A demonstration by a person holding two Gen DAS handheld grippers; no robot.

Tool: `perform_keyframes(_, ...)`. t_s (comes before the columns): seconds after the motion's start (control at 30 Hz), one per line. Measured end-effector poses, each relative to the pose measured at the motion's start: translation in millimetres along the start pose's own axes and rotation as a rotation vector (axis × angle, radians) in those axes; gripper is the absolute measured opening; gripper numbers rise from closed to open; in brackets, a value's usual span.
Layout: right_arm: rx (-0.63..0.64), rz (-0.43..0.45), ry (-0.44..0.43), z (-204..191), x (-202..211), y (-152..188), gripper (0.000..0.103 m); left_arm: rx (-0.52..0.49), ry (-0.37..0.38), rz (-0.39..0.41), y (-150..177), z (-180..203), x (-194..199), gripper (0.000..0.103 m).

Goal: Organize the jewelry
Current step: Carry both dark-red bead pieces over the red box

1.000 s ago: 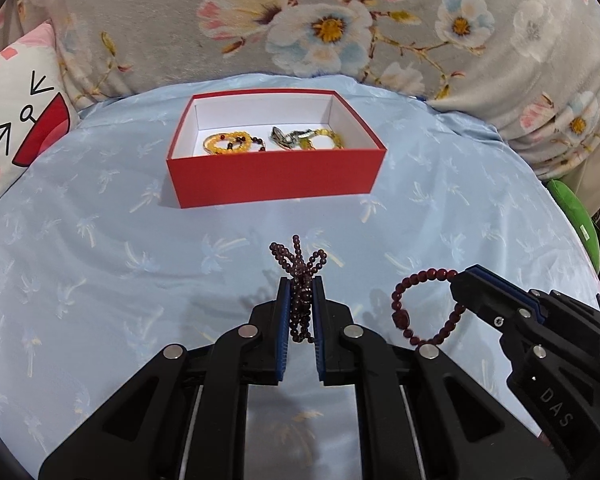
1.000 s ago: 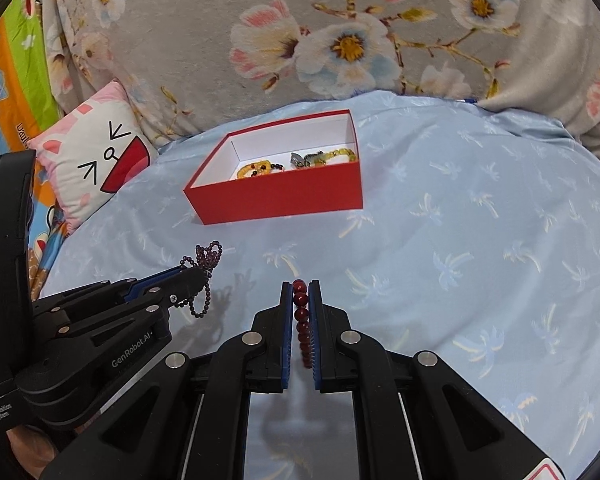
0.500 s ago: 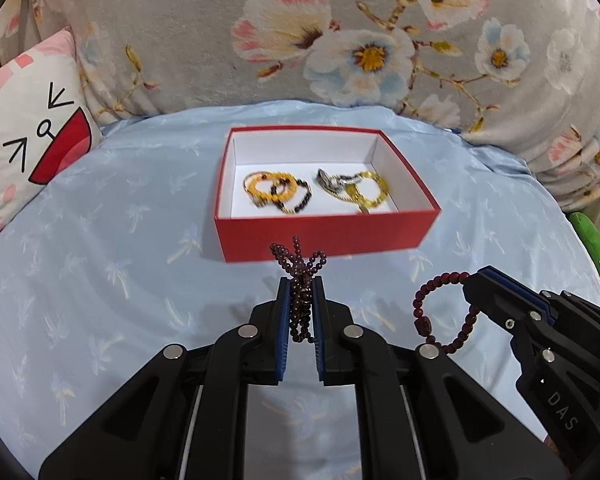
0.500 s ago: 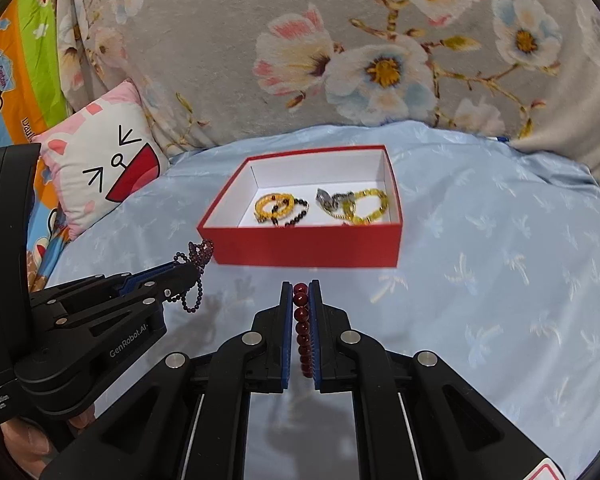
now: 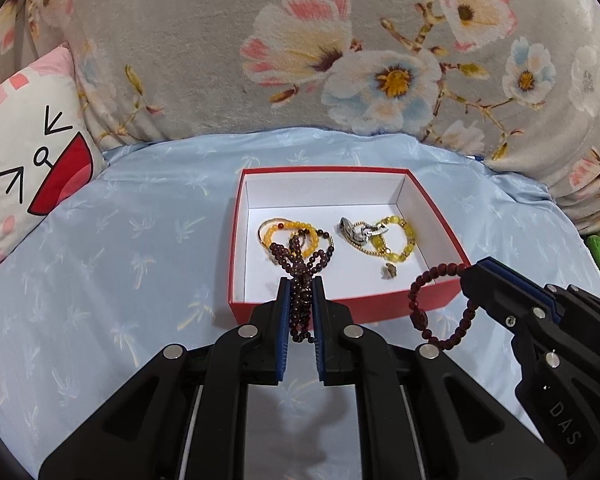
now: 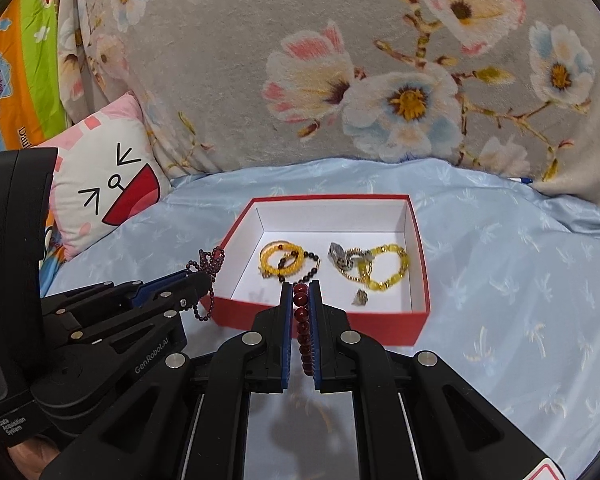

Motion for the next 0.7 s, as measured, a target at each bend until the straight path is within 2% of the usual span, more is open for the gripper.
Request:
perform_keyframes(0.33, 0.025, 0.027, 0.004, 3.7, -21.8, -33.2, 0.007, 0.004, -0.015, 0.011, -26.6, -0.1, -22.6, 0.01)
perform_keyframes(0.7, 0.002, 0.029, -0.001, 17.0, -39.4, -48.2, 0.007, 0.0, -0.021, 0.018, -43.2, 4.3, -37.4, 0.01)
Point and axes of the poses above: each gripper's, at about its wrist camera, not at the fingertips, and x roughly against the way its jaws point, z to its right, y to its underside, the point moved 10 cm from there along -x, roughly the way its jaws point, and after that the axes turned 10 degrees about -y, right-handed, at the moved point
